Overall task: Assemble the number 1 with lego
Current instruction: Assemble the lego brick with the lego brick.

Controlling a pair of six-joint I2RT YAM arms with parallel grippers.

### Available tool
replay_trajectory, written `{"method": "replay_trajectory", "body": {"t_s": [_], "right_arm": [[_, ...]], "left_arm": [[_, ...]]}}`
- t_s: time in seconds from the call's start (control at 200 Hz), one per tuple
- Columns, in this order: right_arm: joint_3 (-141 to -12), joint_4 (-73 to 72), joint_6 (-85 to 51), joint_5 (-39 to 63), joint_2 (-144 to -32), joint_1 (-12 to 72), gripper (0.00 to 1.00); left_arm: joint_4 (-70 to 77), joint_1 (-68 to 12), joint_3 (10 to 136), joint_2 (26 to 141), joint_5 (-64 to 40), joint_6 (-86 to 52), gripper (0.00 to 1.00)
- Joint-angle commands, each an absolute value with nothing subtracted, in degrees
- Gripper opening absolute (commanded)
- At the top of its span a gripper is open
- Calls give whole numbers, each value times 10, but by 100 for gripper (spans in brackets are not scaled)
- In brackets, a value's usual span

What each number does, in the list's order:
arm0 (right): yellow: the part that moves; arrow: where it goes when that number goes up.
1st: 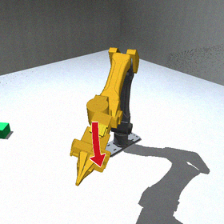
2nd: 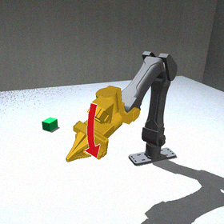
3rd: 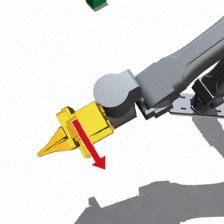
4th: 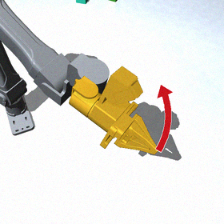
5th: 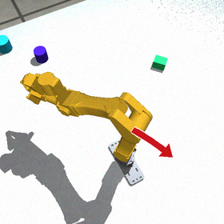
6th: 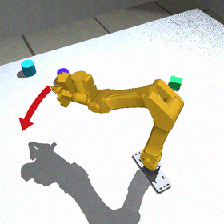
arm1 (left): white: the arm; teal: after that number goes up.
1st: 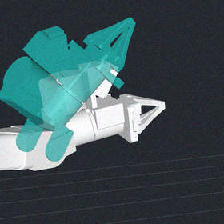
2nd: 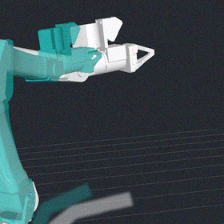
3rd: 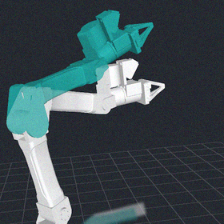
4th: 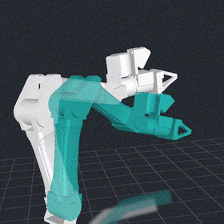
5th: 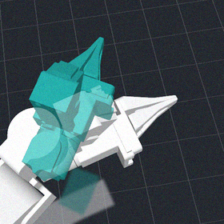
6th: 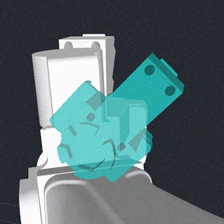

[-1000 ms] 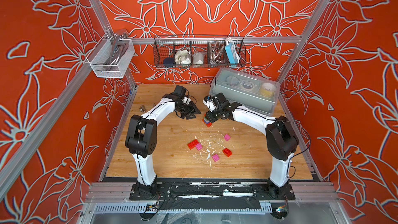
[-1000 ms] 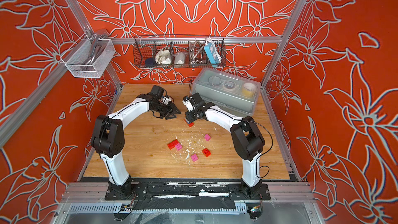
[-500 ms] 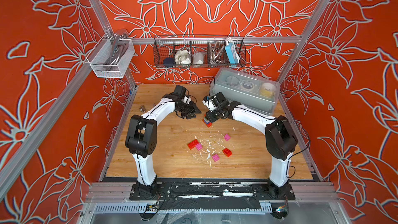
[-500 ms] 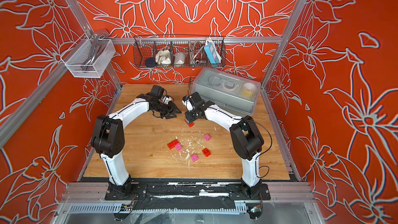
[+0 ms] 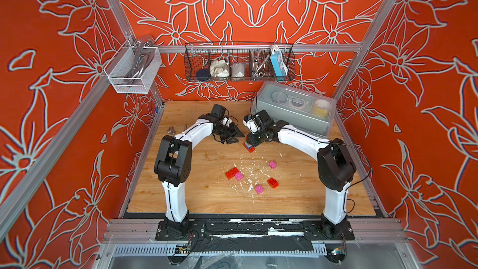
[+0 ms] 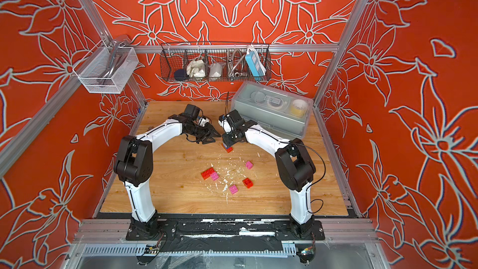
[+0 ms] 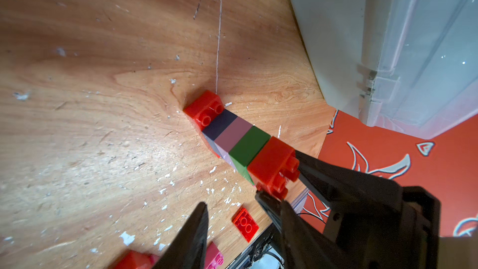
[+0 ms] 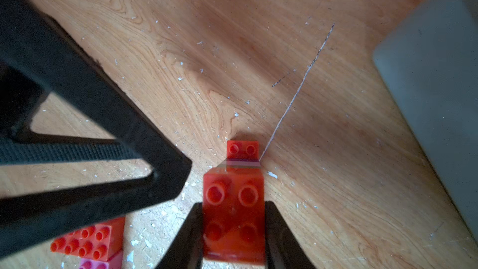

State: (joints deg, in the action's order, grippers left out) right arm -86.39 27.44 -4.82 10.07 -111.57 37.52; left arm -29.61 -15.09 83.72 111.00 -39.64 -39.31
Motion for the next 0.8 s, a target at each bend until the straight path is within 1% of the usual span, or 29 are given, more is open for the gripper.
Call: {"method": "replay_trajectory", "body": {"t_s": [0.0, 0.265, 0.505, 0.636, 0.796], "right_arm": [[-815, 409, -35, 68, -1167, 369, 15], [-818, 406, -20, 110, -1163, 364, 16], [-820, 408, -17, 108, -1162, 358, 16], [-815, 411, -14, 106, -1157, 356, 19], [-811, 408, -16, 113, -1151, 349, 20]], "left_arm": [[-277, -155, 829, 1122, -411, -407, 45], [-252, -172, 835, 1140, -412, -430, 46], [-256, -177, 835, 1158, -422, -431, 45], [-267, -178, 834, 1166, -419, -426, 44], [-276, -179, 832, 1170, -409, -417, 43]]}}
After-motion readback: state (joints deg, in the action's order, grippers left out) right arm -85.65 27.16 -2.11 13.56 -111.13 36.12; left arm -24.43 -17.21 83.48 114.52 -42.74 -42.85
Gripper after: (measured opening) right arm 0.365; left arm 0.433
